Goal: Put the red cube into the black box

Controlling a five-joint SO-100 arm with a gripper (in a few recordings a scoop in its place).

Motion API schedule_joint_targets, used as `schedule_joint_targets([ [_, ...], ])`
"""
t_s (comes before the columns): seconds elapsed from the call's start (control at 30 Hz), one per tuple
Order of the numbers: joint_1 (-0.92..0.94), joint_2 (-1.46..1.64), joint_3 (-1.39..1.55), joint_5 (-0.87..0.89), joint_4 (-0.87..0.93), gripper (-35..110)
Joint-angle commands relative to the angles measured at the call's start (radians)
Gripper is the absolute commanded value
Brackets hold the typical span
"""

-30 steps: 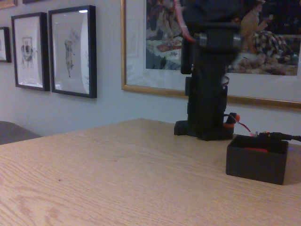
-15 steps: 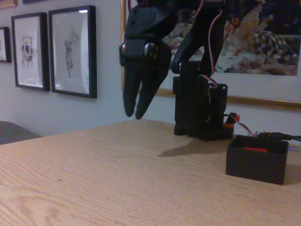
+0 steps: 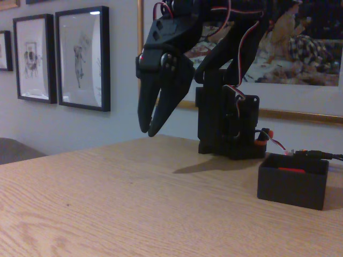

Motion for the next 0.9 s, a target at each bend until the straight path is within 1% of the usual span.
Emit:
schedule_joint_targets([
  [0.0,0.02,0.006,0.025,-0.015,-0.011,4],
  [0.27,0.0,-0.014,0.028,0.0,-0.023,4],
  [0.87,0.017,-0.009,0.044,-0.009,-0.041,3],
])
